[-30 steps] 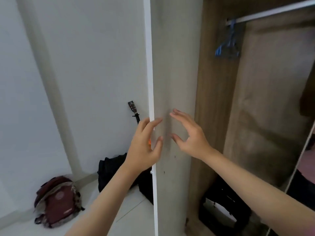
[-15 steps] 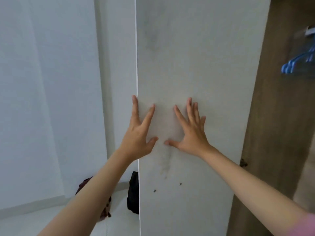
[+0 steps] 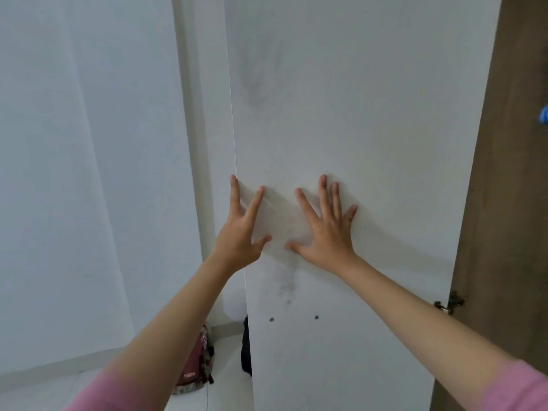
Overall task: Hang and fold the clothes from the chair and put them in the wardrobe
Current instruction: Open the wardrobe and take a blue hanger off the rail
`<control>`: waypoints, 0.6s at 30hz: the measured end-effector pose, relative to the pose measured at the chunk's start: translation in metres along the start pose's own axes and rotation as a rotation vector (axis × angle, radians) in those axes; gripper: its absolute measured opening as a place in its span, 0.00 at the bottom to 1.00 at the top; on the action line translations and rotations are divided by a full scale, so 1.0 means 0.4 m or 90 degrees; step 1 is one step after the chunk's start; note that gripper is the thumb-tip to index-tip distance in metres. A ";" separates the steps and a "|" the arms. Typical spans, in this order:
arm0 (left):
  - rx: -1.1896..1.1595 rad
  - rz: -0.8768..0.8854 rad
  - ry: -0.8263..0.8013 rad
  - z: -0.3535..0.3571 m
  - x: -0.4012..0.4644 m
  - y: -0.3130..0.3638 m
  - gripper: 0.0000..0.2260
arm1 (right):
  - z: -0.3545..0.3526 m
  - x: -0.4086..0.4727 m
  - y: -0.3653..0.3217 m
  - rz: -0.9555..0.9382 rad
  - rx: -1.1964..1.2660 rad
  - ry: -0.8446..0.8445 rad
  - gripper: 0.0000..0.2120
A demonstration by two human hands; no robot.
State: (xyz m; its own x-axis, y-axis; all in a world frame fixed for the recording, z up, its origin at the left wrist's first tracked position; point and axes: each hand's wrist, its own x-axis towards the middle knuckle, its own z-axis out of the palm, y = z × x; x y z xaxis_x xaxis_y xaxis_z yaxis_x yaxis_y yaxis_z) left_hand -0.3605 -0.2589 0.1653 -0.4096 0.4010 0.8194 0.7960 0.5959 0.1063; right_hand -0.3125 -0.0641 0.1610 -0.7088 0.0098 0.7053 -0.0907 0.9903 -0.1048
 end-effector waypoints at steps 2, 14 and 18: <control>-0.011 -0.006 0.001 0.007 0.007 -0.010 0.45 | 0.008 0.008 -0.001 0.006 -0.003 0.003 0.54; 0.008 -0.062 0.030 0.069 0.011 0.096 0.37 | -0.053 -0.029 0.065 -0.089 0.118 0.111 0.39; -0.082 0.006 0.026 0.100 0.047 0.218 0.35 | -0.129 -0.067 0.152 -0.129 0.098 0.188 0.35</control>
State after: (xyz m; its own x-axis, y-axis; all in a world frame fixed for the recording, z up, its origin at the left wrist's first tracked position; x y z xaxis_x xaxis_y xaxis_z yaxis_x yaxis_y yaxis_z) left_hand -0.3167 -0.1713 0.1675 -0.3857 0.3762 0.8425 0.8514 0.4969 0.1679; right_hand -0.2629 0.0029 0.1717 -0.4357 -0.1228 0.8917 -0.3276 0.9443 -0.0301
